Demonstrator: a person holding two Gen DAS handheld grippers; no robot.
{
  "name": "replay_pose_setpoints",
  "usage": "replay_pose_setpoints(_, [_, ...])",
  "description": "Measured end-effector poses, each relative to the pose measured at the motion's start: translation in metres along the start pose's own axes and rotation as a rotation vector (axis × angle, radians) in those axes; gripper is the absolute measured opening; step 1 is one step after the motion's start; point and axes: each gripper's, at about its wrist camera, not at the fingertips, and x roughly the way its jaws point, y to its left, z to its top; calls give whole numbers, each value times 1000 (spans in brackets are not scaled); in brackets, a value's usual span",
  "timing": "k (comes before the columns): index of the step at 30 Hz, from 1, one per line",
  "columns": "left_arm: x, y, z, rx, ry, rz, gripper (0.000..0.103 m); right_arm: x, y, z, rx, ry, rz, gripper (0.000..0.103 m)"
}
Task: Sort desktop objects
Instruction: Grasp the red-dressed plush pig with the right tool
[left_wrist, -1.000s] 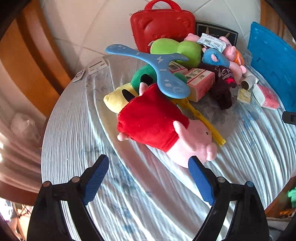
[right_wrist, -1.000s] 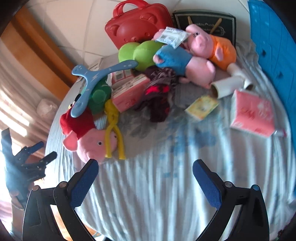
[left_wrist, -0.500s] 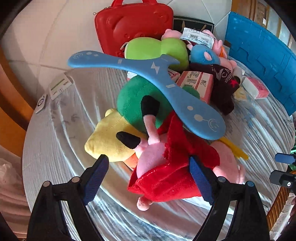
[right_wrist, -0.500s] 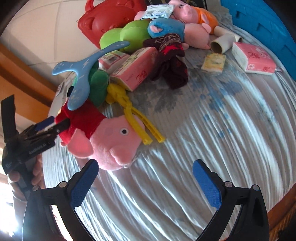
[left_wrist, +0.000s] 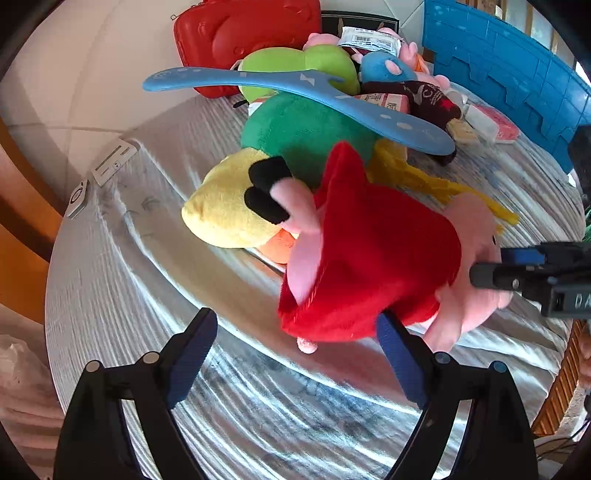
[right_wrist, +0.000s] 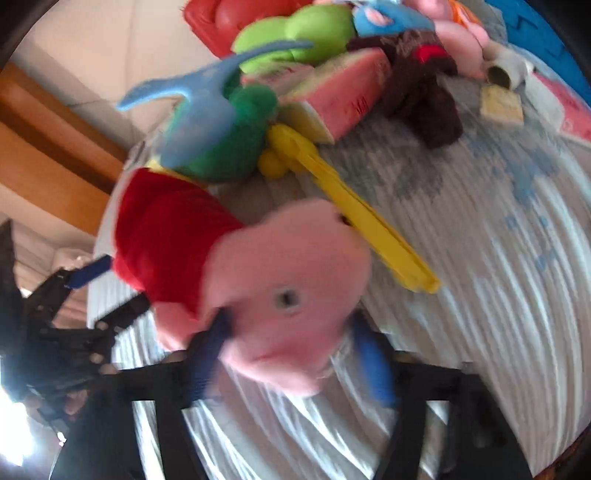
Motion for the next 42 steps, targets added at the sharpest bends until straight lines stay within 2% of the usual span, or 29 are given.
replay_pose_setpoints(1, [0,-4,0,9,1,-5,89,-11,5,7,-54,-28,-68,27])
replay_pose_setpoints(2, [2,-10,1,26,2,-1,89,-19,8,13,-95,-56,-120,13])
replay_pose_setpoints(3, [4,-17,2,45,1,9,89,-25,10,19,-126,-69,-164,11])
replay_pose_setpoints(5, [6,-27,5,75,-8,13,89,-32,3,31,-104,-34,-110,12])
replay_pose_setpoints(6, [7,-30,6,84,-7,8,89,-37,-1,32,-83,-30,-89,25])
replay_pose_setpoints(7, [7,-33,7,91,-7,5,89,-43,-3,29,-70,-41,-88,55])
replay_pose_setpoints(9, [4,-35,6,109,-19,6,89,-50,-4,19,-42,-68,-75,94])
replay_pose_setpoints(12, [2,-30,5,119,-19,11,89,-38,-3,5,3,-50,-32,93])
replay_pose_setpoints(18, [4,-18,2,92,-2,15,89,13,-1,-10,33,23,12,93])
replay_pose_setpoints(20, [4,-21,1,96,0,14,89,19,5,-6,-38,12,-22,62])
replay_pose_setpoints(23, [1,-26,1,109,-8,6,89,-1,22,7,-201,-41,-205,48])
replay_pose_setpoints(24, [-1,-29,1,109,-14,0,89,-11,25,11,-250,-69,-247,27])
replay_pose_setpoints(25, [-4,-31,2,103,-22,-9,89,-20,24,16,-289,-86,-293,17])
replay_pose_setpoints(27, [-8,-33,6,75,-36,-45,89,-30,16,26,-295,-79,-299,21])
replay_pose_setpoints(29, [-8,-37,11,45,-42,-81,89,-33,2,33,-220,-66,-253,30])
replay_pose_setpoints(30, [-6,-41,13,40,-40,-83,89,-35,-5,33,-189,-65,-224,51])
replay_pose_setpoints(31, [-1,-46,15,46,-32,-65,89,-37,-11,31,-148,-69,-186,77])
replay_pose_setpoints(32, [4,-49,17,51,-24,-46,89,-38,-16,28,-124,-70,-158,84])
replay_pose_setpoints(34, [18,-57,19,65,4,-22,89,-35,-25,26,-76,-64,-95,85])
replay_pose_setpoints(36, [27,-61,22,63,19,-14,89,-26,-32,28,-45,-57,-69,85])
replay_pose_setpoints(38, [32,-64,25,58,22,-19,89,-21,-33,30,-19,-57,-49,90])
replay_pose_setpoints(40, [33,-67,27,58,18,-19,88,-10,-36,34,12,-60,-5,102])
replay_pose_setpoints(42, [35,-70,31,71,16,-16,88,-1,-37,39,24,-63,28,103])
